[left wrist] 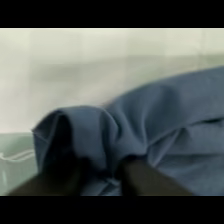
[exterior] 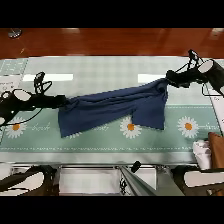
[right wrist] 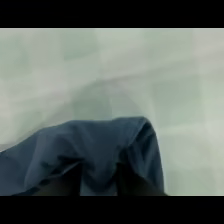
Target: Fold the shirts.
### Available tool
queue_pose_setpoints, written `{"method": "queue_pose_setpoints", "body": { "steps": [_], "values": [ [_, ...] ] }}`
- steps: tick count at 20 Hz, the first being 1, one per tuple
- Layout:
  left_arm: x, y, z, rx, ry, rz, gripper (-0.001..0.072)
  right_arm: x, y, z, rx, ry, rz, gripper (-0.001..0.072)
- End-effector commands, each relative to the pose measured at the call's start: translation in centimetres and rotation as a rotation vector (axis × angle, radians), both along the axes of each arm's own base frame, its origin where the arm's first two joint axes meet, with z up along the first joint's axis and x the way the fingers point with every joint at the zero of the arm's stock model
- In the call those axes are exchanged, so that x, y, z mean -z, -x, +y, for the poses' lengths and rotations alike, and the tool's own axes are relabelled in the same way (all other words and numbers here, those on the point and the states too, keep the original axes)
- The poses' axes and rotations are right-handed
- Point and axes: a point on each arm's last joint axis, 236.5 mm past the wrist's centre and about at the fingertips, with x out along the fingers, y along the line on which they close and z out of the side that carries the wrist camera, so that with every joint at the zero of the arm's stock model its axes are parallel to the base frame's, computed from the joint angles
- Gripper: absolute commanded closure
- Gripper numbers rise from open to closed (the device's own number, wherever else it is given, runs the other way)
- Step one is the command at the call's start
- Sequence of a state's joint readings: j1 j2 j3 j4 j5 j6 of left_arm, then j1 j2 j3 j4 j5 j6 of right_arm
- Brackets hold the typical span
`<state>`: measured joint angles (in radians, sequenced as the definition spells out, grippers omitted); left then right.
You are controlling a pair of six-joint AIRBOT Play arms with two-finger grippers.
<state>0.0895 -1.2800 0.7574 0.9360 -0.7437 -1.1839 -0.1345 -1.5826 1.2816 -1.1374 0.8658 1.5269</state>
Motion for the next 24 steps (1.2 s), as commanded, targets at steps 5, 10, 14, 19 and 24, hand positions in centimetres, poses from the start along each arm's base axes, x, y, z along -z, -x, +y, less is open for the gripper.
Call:
{"method": "queue_pose_setpoints", "body": {
  "steps": [5,10,14,19,24],
  "values": [
    [-3.7,5.1,5.4,-0.043,0.071,0.271,0.0243,-5.8,6.2,-7.6,-0.076,0.237,0.062,0.0359],
    [-1.7,11.9,7.4,-0.161,0.184,0.439,0.0102,-2.8,12.7,-9.5,-0.155,0.19,0.268,0.0121],
    [0.8,15.2,3.1,-0.117,0.319,0.501,0.0102,0.0,14.7,-6.6,-0.16,0.049,0.312,0.0121],
    [2.7,13.9,0.9,-0.128,0.307,0.455,0.0102,1.0,15.6,-5.5,-0.165,0.001,0.336,0.0122],
    [3.8,11.2,-4.0,-0.137,0.368,0.434,0.0175,1.0,15.6,-5.3,-0.165,-0.009,0.336,0.0122]
  ]
}}
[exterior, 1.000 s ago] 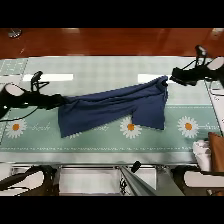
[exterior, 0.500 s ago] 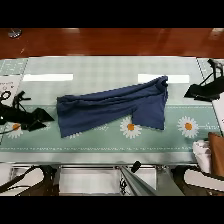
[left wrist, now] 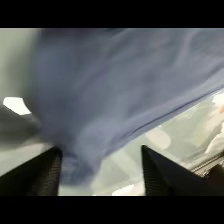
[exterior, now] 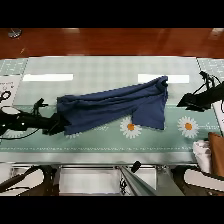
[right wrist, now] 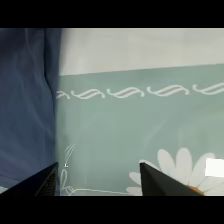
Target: Fold the shirts.
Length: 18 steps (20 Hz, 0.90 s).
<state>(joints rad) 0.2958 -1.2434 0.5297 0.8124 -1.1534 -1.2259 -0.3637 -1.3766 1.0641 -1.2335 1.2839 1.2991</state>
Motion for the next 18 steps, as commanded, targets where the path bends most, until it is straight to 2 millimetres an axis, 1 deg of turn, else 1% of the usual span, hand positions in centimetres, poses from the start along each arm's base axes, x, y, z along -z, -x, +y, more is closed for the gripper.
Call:
{"method": "queue_pose_setpoints", "body": {
  "steps": [1,2,3,4,5,7,8,9,11,14,16,18],
  "values": [
    [1.5,-2.4,-2.5,-0.064,0.001,-0.022,0.0362,0.0,0.2,0.4,-0.002,-0.018,0.005,0.012],
    [1.8,-2.5,-2.7,-0.061,-0.002,-0.019,0.0541,0.0,0.3,0.5,-0.019,-0.018,0.006,0.0119],
    [1.8,-2.5,-2.7,-0.058,0.001,-0.015,0.067,0.2,0.6,0.5,-0.029,-0.019,0.012,0.0118],
    [1.6,-2.5,-2.6,-0.056,0.007,-0.016,0.0672,0.6,1.0,0.7,-0.03,-0.024,0.022,0.0118],
    [1.3,-2.4,-2.6,-0.04,0.021,-0.02,0.0672,0.9,1.3,1.4,-0.036,-0.054,0.027,0.0117],
    [0.7,-1.7,-2.6,0.001,0.054,-0.025,0.0673,1.2,1.5,3.7,-0.049,-0.151,0.007,0.0107],
    [0.4,-1.4,-2.6,0.013,0.069,-0.025,0.0673,1.0,1.3,5.3,-0.06,-0.22,-0.02,0.0105],
    [0.2,-1.2,-2.5,0.015,0.08,-0.02,0.0672,1.1,1.2,6.3,-0.058,-0.264,-0.043,0.0105],
    [-0.2,-1.1,-2.3,0.013,0.092,-0.022,0.0673,2.3,1.2,7.0,-0.016,-0.291,-0.06,0.0105],
    [-0.7,-1.2,-2.3,0.018,0.093,-0.037,0.0673,3.9,2.7,7.6,0.006,-0.304,-0.022,0.0105],
    [-0.9,-1.2,-2.3,0.018,0.09,-0.045,0.0673,4.1,3.1,8.0,0.015,-0.319,-0.01,0.0109],
    [-0.9,-1.3,-2.3,0.018,0.09,-0.046,0.0672,4.2,2.8,8.5,0.041,-0.347,-0.025,0.0141]
  ]
}}
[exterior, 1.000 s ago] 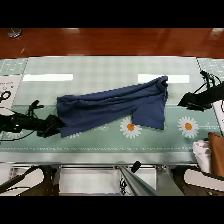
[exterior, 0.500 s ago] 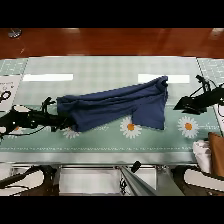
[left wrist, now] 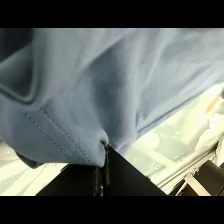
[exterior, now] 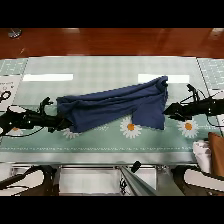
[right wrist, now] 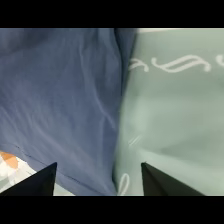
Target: Fold the shirts.
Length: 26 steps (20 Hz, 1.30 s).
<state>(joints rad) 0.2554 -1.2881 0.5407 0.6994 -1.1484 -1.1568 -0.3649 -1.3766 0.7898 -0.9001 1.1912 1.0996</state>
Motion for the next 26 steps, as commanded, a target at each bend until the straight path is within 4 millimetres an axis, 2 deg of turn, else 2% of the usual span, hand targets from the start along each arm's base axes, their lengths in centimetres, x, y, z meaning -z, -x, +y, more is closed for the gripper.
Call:
{"method": "queue_pose_setpoints", "body": {
  "steps": [1,2,5,6,9,10,12,14,16,17,19,21,23,26],
  "values": [
    [-0.3,0.0,-0.1,0.004,0.008,-0.006,0.0672,0.4,-0.2,1.1,0.053,-0.048,-0.01,0.0178],
    [-0.3,-0.1,0.0,0.002,0.005,-0.008,0.0672,0.7,-0.1,1.1,0.065,-0.051,-0.007,0.0232],
    [0.0,-0.9,0.6,-0.026,-0.02,-0.028,0.0673,1.7,0.7,1.3,0.08,-0.048,0.015,0.0239],
    [0.0,-1.2,0.9,-0.034,-0.025,-0.036,0.0673,1.8,0.9,1.4,0.086,-0.054,0.021,0.0293],
    [-0.6,-2.2,1.2,-0.038,-0.032,-0.062,0.0672,1.8,0.9,1.5,0.091,-0.059,0.02,0.0618],
    [-0.8,-2.5,1.3,-0.037,-0.033,-0.069,0.0673,1.8,0.9,1.5,0.09,-0.06,0.02,0.069],
    [-1.4,-3.1,1.4,-0.032,-0.032,-0.087,0.0673,1.2,0.6,1.8,0.079,-0.075,-0.004,0.0691],
    [-2.6,-4.3,1.6,-0.027,-0.041,-0.132,0.0673,-1.3,-1.3,1.9,0.068,-0.087,-0.101,0.0691],
    [-5.2,-6.4,2.2,-0.027,-0.066,-0.229,0.0673,-5.7,-4.1,1.7,0.078,-0.086,-0.245,0.0691],
    [-7.2,-7.6,2.5,-0.024,-0.081,-0.293,0.0674,-8.9,-5.8,1.5,0.087,-0.085,-0.343,0.0692],
    [-12.9,-9.7,2.7,-0.016,-0.101,-0.455,0.0673,-16.0,-8.3,1.4,0.092,-0.076,-0.538,0.0692],
    [-19.9,-11.2,2.9,-0.017,-0.138,-0.649,0.0673,-23.2,-9.4,1.1,0.078,-0.036,-0.718,0.0692],
    [-28.1,-11.7,3.0,-0.023,-0.193,-0.866,0.0673,-30.4,-9.4,1.1,0.069,0.008,-0.88,0.0692],
    [-40.5,-10.1,2.9,-0.048,-0.282,-1.188,0.0673,-41.7,-7.6,1.7,0.086,0.062,-1.147,0.0692]
  ]
}}
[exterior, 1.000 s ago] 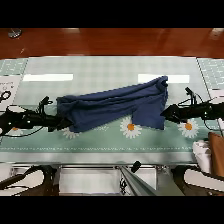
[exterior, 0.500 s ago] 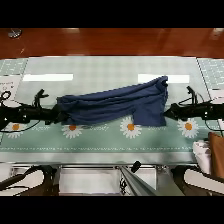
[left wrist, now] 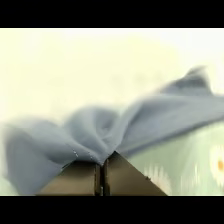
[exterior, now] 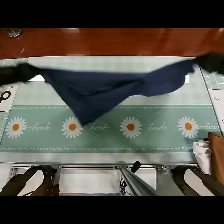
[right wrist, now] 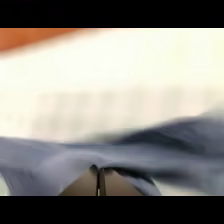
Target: Fold the shirts.
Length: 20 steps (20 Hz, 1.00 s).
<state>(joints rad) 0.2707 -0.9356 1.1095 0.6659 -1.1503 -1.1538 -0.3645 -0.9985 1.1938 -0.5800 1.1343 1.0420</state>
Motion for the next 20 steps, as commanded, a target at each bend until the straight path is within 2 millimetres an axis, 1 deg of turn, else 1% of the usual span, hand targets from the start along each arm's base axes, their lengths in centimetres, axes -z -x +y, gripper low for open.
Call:
{"method": "queue_pose_setpoints", "body": {
  "steps": [1,3,4,5,6,7,8,9,10,11,12,13,14,15,16,19,20],
  "values": [
    [-15.3,2.9,-0.4,-0.039,-0.089,-0.4,0.0674,-14.0,2.8,0.7,0.06,0.044,-0.333,0.0692],
    [-22.1,5.7,-1.0,-0.05,-0.129,-0.579,0.0673,-20.3,5.0,0.8,0.114,0.047,-0.487,0.0692],
    [-24.8,7.2,-1.5,-0.048,-0.148,-0.649,0.0673,-23.1,6.4,1.0,0.135,0.042,-0.556,0.0692],
    [-27.3,8.8,-1.9,-0.048,-0.165,-0.717,0.0673,-25.5,8.0,1.4,0.147,0.041,-0.615,0.0692],
    [-29.2,10.4,-2.3,-0.048,-0.175,-0.771,0.0673,-27.3,9.4,1.9,0.148,0.044,-0.66,0.0692],
    [-31.0,11.9,-2.7,-0.055,-0.181,-0.817,0.0674,-28.8,10.9,2.4,0.147,0.049,-0.697,0.0692],
    [-32.2,13.2,-2.8,-0.067,-0.192,-0.849,0.0673,-30.1,12.5,3.0,0.146,0.058,-0.725,0.0692],
    [-32.9,14.5,-2.9,-0.08,-0.21,-0.868,0.0673,-30.8,13.8,3.4,0.148,0.074,-0.735,0.0692],
    [-33.0,15.4,-2.7,-0.096,-0.229,-0.864,0.0673,-30.9,14.9,3.7,0.152,0.095,-0.725,0.0692],
    [-32.5,16.1,-2.6,-0.11,-0.25,-0.839,0.0673,-30.4,15.8,3.8,0.164,0.12,-0.69,0.0692],
    [-31.3,16.6,-2.2,-0.122,-0.277,-0.79,0.0673,-29.3,16.3,3.6,0.18,0.15,-0.639,0.0692],
    [-29.4,16.7,-1.6,-0.136,-0.309,-0.706,0.0673,-27.5,16.7,3.1,0.2,0.195,-0.563,0.0692],
    [-26.9,16.7,-0.9,-0.145,-0.339,-0.598,0.0673,-25.2,16.8,2.3,0.218,0.239,-0.471,0.0692],
    [-24.4,16.6,-0.2,-0.147,-0.357,-0.489,0.0673,-22.3,16.9,1.5,0.224,0.284,-0.351,0.0692],
    [-21.7,16.7,-0.1,-0.13,-0.346,-0.369,0.0673,-19.5,17.0,0.9,0.215,0.315,-0.228,0.0692],
    [-13.8,16.7,-1.0,-0.019,-0.287,-0.078,0.0673,-11.0,18.4,0.7,0.078,0.34,0.176,0.0692],
    [-11.4,16.3,-0.9,-0.008,-0.269,-0.007,0.0673,-9.7,17.7,0.1,0.083,0.336,0.224,0.0692]
  ]
}}
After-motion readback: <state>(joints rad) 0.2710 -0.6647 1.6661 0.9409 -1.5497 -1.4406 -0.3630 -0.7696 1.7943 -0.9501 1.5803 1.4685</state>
